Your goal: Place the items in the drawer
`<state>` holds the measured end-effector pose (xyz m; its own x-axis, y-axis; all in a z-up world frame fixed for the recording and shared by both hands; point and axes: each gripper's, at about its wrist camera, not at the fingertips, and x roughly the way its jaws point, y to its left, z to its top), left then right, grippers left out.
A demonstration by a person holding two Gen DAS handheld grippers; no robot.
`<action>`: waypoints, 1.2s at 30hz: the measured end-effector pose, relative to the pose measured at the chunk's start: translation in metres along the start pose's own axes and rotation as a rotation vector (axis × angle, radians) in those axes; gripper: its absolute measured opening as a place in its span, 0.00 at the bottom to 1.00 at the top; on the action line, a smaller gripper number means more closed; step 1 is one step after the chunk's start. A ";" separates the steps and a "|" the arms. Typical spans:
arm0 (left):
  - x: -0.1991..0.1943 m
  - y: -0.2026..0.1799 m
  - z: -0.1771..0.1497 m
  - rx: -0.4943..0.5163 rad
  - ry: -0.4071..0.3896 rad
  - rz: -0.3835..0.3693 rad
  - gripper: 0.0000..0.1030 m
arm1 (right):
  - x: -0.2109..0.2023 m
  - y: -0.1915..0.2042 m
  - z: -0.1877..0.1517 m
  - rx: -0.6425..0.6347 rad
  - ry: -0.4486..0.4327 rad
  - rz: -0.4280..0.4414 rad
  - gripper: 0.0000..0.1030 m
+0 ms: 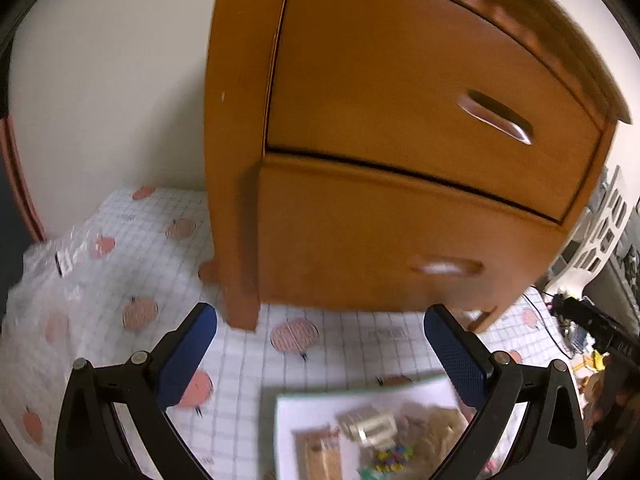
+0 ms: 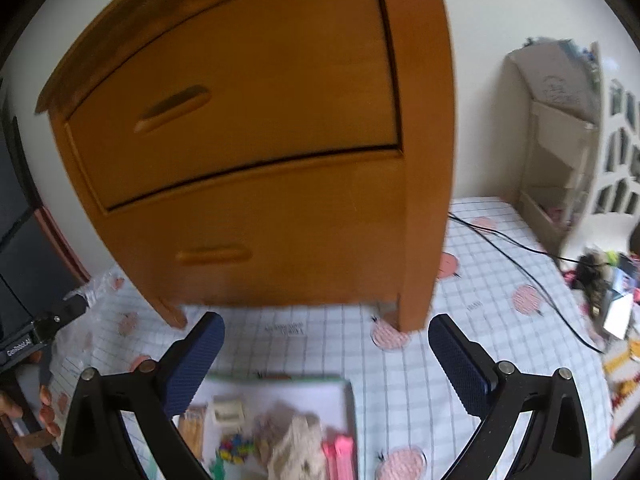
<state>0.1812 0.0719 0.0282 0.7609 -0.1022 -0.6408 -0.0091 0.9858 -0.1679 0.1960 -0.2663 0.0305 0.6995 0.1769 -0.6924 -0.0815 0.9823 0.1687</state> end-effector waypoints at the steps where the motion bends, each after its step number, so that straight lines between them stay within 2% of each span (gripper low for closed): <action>1: 0.006 0.003 0.007 0.003 -0.002 -0.002 1.00 | 0.008 -0.004 0.007 0.004 0.007 0.007 1.00; 5: 0.033 0.017 0.036 -0.011 0.020 -0.058 1.00 | 0.036 -0.019 0.036 -0.006 0.017 0.022 1.00; 8: 0.048 0.021 0.050 0.006 0.022 -0.085 1.00 | 0.052 -0.025 0.052 -0.023 0.030 0.067 1.00; 16: 0.062 0.019 0.065 0.034 0.013 -0.178 1.00 | 0.071 -0.024 0.076 -0.073 0.018 0.151 1.00; 23: 0.071 0.012 0.070 0.045 0.024 -0.201 1.00 | 0.080 -0.012 0.081 -0.103 0.028 0.148 1.00; 27: 0.068 0.002 0.073 0.074 0.026 -0.176 1.00 | 0.077 -0.008 0.082 -0.093 0.033 0.145 1.00; 36: 0.041 -0.005 0.050 0.106 0.027 -0.156 1.00 | 0.057 -0.010 0.064 -0.093 0.024 0.154 1.00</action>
<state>0.2452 0.0694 0.0403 0.7302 -0.2574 -0.6329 0.1774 0.9660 -0.1882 0.2820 -0.2694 0.0339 0.6567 0.3264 -0.6799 -0.2531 0.9446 0.2091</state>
